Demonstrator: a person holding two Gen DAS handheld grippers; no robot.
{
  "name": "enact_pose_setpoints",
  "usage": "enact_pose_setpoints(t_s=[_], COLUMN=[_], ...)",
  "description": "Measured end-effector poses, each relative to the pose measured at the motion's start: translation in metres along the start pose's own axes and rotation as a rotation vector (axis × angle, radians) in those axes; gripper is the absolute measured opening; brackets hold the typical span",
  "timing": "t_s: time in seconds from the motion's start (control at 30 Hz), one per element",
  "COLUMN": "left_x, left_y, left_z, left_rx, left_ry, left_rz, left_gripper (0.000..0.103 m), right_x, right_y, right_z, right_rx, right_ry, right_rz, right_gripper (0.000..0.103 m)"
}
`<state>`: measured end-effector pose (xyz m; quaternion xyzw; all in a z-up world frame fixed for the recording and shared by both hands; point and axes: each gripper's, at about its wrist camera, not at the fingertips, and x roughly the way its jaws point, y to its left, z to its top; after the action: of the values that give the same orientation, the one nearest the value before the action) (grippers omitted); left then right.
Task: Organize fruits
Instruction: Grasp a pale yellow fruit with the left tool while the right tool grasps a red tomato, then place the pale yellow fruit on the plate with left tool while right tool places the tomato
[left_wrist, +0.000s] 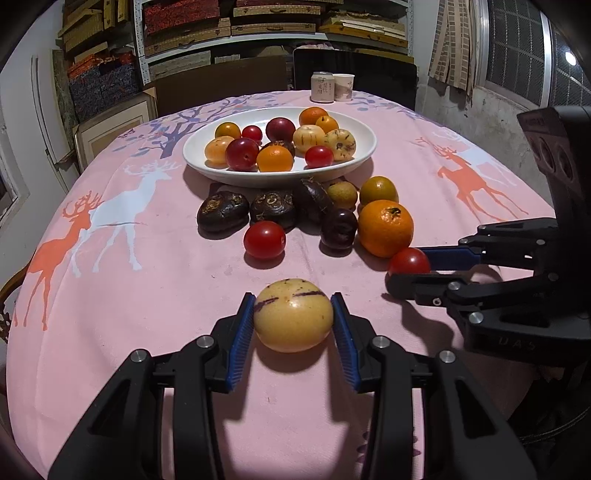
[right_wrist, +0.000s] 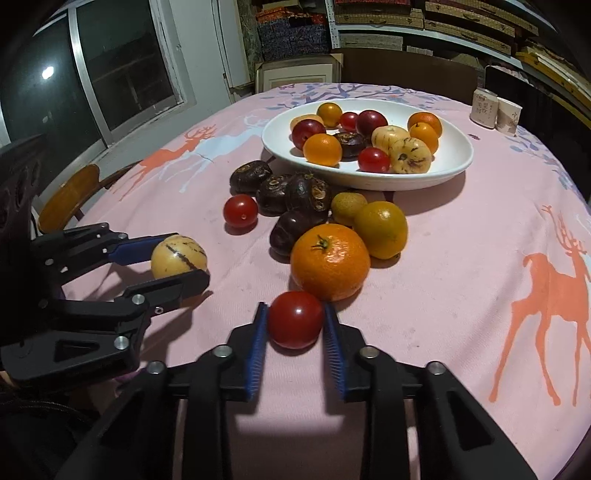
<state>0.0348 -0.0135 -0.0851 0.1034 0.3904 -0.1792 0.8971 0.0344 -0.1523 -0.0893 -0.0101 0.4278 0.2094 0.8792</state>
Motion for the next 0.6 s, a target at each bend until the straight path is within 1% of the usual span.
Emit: enact_pose_setpoints(t_s=[0.2,0.43,0.6], left_x=[0.0,-0.001,-0.002], left_y=[0.001,-0.001,-0.002], left_z=[0.001,0.003,0.003], left_rx=[-0.007,-0.003,-0.001], left_ry=[0.002,0.001,0.0], left_rz=[0.0,0.0,0.002], left_gripper=[0.04,0.041,0.041], right_x=[-0.014,-0.035,-0.056], right_y=[-0.006,-0.029,-0.049], right_z=[-0.008,-0.014,-0.01], right_rx=[0.024,0.091,0.14], right_ry=[-0.011,-0.052,-0.11], right_rz=[0.03,0.008,-0.004], right_gripper=[0.029,0.029,0.029])
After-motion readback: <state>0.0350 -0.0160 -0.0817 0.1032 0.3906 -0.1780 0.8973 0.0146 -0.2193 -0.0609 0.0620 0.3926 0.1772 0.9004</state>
